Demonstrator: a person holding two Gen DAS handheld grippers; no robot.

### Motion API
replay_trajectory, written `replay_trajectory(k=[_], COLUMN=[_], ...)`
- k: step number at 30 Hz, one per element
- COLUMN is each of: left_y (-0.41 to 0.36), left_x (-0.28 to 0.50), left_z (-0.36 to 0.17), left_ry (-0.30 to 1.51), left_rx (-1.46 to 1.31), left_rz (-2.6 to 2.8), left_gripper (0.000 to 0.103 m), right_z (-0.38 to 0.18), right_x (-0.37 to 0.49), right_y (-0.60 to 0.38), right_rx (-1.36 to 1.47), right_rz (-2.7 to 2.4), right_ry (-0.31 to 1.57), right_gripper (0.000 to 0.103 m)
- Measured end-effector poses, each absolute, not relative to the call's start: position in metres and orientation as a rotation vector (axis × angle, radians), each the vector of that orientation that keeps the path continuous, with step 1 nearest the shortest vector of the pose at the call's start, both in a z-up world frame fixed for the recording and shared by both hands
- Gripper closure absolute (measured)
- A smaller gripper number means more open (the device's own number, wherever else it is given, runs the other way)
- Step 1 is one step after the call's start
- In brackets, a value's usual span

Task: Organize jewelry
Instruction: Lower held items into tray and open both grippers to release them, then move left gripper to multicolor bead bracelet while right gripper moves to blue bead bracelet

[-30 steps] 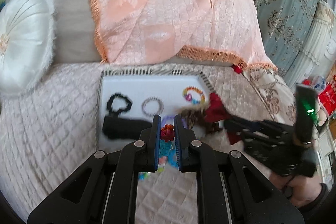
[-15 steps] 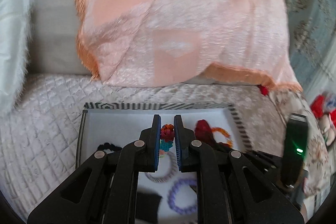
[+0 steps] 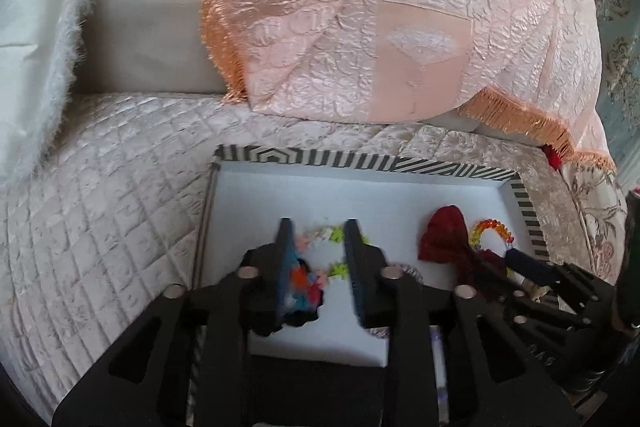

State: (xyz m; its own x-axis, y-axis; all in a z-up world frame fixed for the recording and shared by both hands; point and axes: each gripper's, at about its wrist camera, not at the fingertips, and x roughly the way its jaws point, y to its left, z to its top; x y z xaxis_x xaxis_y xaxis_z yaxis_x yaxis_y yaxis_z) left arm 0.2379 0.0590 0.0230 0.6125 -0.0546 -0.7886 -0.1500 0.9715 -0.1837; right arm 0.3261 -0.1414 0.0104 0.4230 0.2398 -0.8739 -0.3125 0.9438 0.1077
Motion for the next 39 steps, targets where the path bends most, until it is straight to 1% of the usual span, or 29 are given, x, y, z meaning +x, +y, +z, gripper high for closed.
replay_trajectory(k=[1, 2, 8, 13, 18, 20, 22, 25, 28, 32, 39], left_y=[0.061, 0.065, 0.075, 0.076, 0.084, 0.087, 0.088, 0.083, 0.070, 0.055, 0.055], left_x=[0.236, 0.233, 0.200, 0.146, 0.093, 0.073, 0.057, 0.050, 0.051, 0.063, 0.086], left_z=[0.024, 0.025, 0.030, 0.040, 0.043, 0.040, 0.032, 0.016, 0.009, -0.002, -0.031], left_ry=[0.912, 0.912, 0.927, 0.905, 0.907, 0.908, 0.923, 0.979, 0.995, 0.996, 1.066], left_rx=[-0.245, -0.246, -0.223, -0.122, -0.125, -0.142, -0.158, -0.162, -0.151, -0.111, -0.117], left_rz=[0.056, 0.060, 0.097, 0.115, 0.113, 0.103, 0.094, 0.093, 0.074, 0.076, 0.118], left_gripper=[0.063, 0.062, 0.062, 0.062, 0.062, 0.061, 0.056, 0.056, 0.056, 0.056, 0.056], right_z=[0.013, 0.016, 0.023, 0.031, 0.043, 0.048, 0.049, 0.038, 0.021, 0.004, 0.012], right_x=[0.323, 0.320, 0.287, 0.251, 0.205, 0.185, 0.168, 0.149, 0.143, 0.144, 0.151], right_y=[-0.144, -0.148, -0.176, -0.190, -0.196, -0.198, -0.199, -0.197, -0.192, -0.194, -0.199], right_rx=[-0.080, -0.081, -0.067, -0.072, -0.103, -0.102, -0.099, -0.124, -0.206, -0.215, -0.106], right_rz=[0.339, 0.337, 0.306, 0.289, 0.309, 0.326, 0.354, 0.384, 0.382, 0.386, 0.439], right_ry=[1.075, 1.069, 1.048, 1.039, 1.016, 1.004, 1.001, 1.038, 1.083, 1.138, 1.097], right_gripper=[0.056, 0.056, 0.056, 0.056, 0.056, 0.056, 0.056, 0.053, 0.053, 0.053, 0.053])
